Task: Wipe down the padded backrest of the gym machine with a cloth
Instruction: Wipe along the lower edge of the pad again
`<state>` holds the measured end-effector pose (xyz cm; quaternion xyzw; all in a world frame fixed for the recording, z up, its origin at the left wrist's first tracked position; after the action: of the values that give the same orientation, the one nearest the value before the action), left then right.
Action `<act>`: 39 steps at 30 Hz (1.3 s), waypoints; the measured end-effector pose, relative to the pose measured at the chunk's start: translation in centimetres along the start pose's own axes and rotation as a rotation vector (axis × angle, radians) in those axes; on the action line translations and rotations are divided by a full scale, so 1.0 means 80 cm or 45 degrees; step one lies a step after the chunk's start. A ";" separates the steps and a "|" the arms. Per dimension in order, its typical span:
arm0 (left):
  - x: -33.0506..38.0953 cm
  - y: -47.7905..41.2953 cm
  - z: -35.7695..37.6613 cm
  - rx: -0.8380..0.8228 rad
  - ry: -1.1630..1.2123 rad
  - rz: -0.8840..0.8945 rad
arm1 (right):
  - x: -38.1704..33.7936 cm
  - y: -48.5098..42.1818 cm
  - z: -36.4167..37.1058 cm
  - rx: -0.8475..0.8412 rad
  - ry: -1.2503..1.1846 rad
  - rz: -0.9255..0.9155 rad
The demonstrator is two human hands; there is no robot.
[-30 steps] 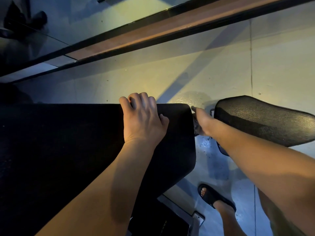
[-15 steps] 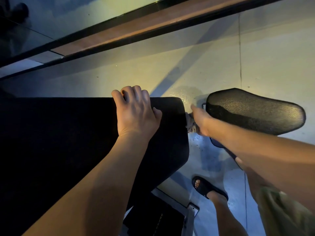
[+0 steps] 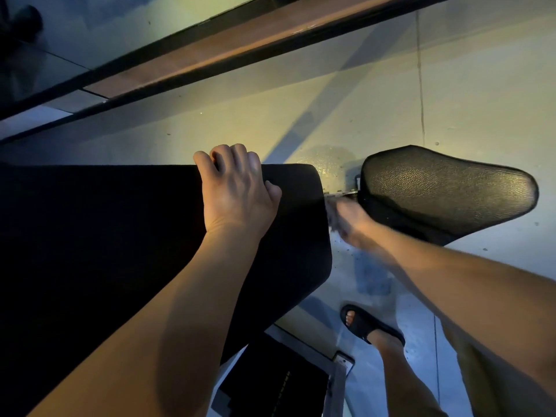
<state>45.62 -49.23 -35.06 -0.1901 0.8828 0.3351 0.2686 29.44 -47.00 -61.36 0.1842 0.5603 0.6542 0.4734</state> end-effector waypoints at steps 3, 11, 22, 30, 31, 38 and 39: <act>0.005 0.002 0.001 -0.021 -0.005 0.030 | -0.039 -0.004 0.014 -0.037 -0.057 -0.168; 0.056 0.058 0.014 -0.026 -0.032 0.344 | 0.096 0.036 -0.008 0.023 0.195 0.121; 0.084 0.106 0.051 -0.066 -0.223 0.443 | 0.116 -0.010 -0.018 0.150 0.250 0.079; 0.087 0.104 0.051 -0.038 -0.207 0.430 | 0.058 0.004 -0.004 0.101 0.104 0.046; 0.088 0.104 0.052 -0.040 -0.212 0.430 | 0.073 0.012 -0.004 0.109 0.109 0.051; 0.092 0.101 0.054 -0.058 -0.227 0.430 | 0.144 0.029 0.005 -0.118 -0.258 0.311; 0.092 0.102 0.055 -0.058 -0.227 0.430 | 0.140 0.023 0.007 -0.097 -0.299 0.354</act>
<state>37.16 -41.64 -38.29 -0.0150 0.8672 0.4107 0.2812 23.71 -37.34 -62.79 0.3169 0.4450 0.7081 0.4473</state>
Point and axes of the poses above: each hand's wrist, its own y-axis away from the middle knuckle, its own z-axis out of the palm, x = y × z, the point moved 10 cm from there along -y, towards the middle knuckle, and after that the axes turned 6 degrees about z, right-handed, at the moved point
